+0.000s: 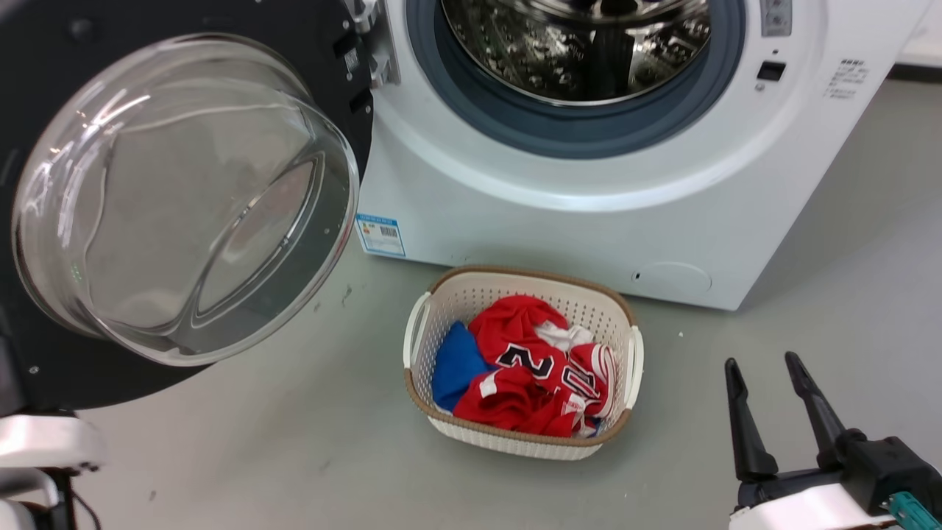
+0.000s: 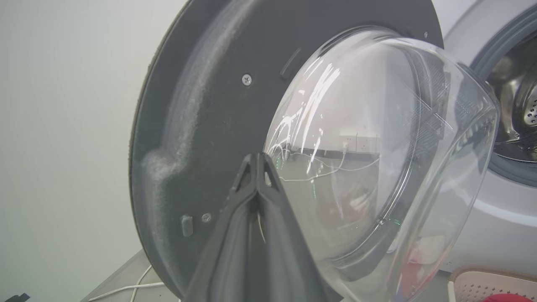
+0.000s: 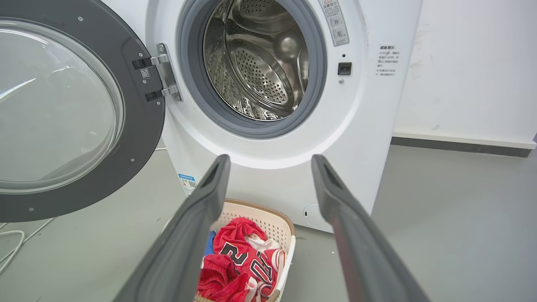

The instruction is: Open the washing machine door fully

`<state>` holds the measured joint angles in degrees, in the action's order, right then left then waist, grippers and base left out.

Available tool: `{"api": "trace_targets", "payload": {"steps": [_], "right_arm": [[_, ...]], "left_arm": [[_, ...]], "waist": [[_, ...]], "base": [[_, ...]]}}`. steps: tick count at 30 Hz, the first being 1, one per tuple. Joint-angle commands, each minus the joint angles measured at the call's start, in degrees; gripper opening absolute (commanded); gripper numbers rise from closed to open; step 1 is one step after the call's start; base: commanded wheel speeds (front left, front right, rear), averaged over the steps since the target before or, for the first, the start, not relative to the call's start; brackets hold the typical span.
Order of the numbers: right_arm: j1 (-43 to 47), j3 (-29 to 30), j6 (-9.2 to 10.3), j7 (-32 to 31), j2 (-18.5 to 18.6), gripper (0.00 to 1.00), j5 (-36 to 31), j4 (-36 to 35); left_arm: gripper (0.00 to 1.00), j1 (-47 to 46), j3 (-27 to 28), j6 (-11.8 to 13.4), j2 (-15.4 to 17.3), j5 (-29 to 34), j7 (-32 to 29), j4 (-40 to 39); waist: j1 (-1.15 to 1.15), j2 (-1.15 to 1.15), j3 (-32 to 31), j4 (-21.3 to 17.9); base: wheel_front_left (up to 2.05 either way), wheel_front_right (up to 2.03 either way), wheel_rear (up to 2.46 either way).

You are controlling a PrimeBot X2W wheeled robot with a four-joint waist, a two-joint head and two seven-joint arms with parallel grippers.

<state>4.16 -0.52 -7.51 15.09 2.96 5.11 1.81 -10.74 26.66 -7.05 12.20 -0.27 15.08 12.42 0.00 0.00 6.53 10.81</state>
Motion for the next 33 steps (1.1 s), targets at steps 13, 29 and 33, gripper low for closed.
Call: {"api": "trace_targets", "payload": {"steps": [13, 29, 33], "right_arm": [[3.31, 1.97, 0.03, 0.09, -0.17, 1.0, 0.29, -3.08], [4.62, 3.73, 0.02, 0.09, -0.16, 1.0, 1.07, -4.17], [5.01, 3.79, 0.02, 0.09, -0.16, 1.0, 1.53, -3.97]], "left_arm": [[0.0, 9.85, -12.35, -0.1, -6.51, 3.15, 0.13, -12.16], [0.0, 12.98, -23.31, -0.1, -8.51, -0.01, 0.13, -10.4], [0.86, 13.98, -24.81, 0.21, -8.83, -0.99, 0.13, -9.17]], "waist": [[0.0, 0.0, -6.12, -2.8], [0.0, 0.0, -6.68, -8.99], [0.0, 0.0, -6.64, -10.38]], "base": [[0.0, 0.0, 0.0], [0.0, 0.0, 0.0], [0.0, 0.0, 0.0]]}}
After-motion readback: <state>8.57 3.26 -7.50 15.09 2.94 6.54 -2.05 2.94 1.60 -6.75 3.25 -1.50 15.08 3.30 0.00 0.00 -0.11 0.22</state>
